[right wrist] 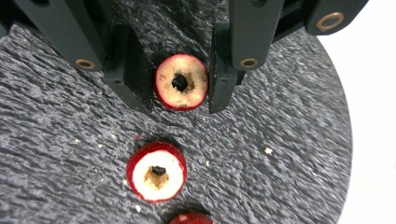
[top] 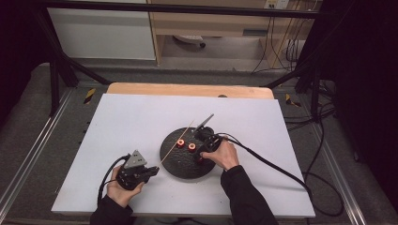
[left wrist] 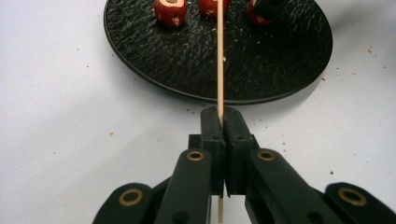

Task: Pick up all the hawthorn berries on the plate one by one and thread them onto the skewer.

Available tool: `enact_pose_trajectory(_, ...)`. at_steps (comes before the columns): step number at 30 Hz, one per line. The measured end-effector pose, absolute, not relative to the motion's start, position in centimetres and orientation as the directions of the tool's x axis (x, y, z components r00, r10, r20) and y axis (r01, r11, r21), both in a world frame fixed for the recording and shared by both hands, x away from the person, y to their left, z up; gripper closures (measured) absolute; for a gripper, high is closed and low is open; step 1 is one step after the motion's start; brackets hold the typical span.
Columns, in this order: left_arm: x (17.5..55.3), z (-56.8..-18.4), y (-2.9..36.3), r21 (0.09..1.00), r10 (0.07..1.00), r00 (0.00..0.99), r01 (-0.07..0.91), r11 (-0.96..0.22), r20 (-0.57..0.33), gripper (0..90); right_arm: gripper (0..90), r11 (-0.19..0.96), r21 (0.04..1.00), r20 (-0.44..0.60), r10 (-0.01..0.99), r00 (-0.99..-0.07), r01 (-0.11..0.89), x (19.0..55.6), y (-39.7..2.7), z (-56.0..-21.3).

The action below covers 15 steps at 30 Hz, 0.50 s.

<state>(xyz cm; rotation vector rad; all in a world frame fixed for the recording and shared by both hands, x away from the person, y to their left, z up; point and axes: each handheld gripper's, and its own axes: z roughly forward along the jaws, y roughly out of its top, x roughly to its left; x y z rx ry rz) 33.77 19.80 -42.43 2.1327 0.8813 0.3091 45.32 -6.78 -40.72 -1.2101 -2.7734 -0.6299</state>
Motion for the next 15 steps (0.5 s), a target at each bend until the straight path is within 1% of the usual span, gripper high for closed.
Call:
enact_pose_trajectory(3,33.7,-42.4,19.8,0.753,0.683,0.727,0.488,-0.443,-0.07,88.5,61.8,0.584,0.374,0.227,0.696,-0.682,0.721,45.2,-7.0,-40.1)
enact_pose_trajectory(9,33.6,-42.3,19.8,0.758,0.684,0.726,0.484,-0.438,-0.068,88.5,61.9,0.557,0.409,0.237,0.701,-0.673,0.723,44.9,-7.8,-38.8)
enact_pose_trajectory(13,33.5,-42.3,19.7,0.762,0.685,0.726,0.48,-0.434,-0.067,88.5,61.9,0.531,0.445,0.241,0.704,-0.668,0.721,44.6,-8.4,-37.7)
enact_pose_trajectory(14,33.5,-42.3,19.7,0.765,0.686,0.725,0.479,-0.431,-0.067,88.5,61.9,0.507,0.474,0.254,0.704,-0.663,0.72,44.4,-8.6,-37.3)
enact_pose_trajectory(15,33.5,-42.3,19.7,0.765,0.686,0.725,0.479,-0.431,-0.067,88.5,61.9,0.507,0.474,0.254,0.704,-0.663,0.72,44.4,-8.6,-37.3)
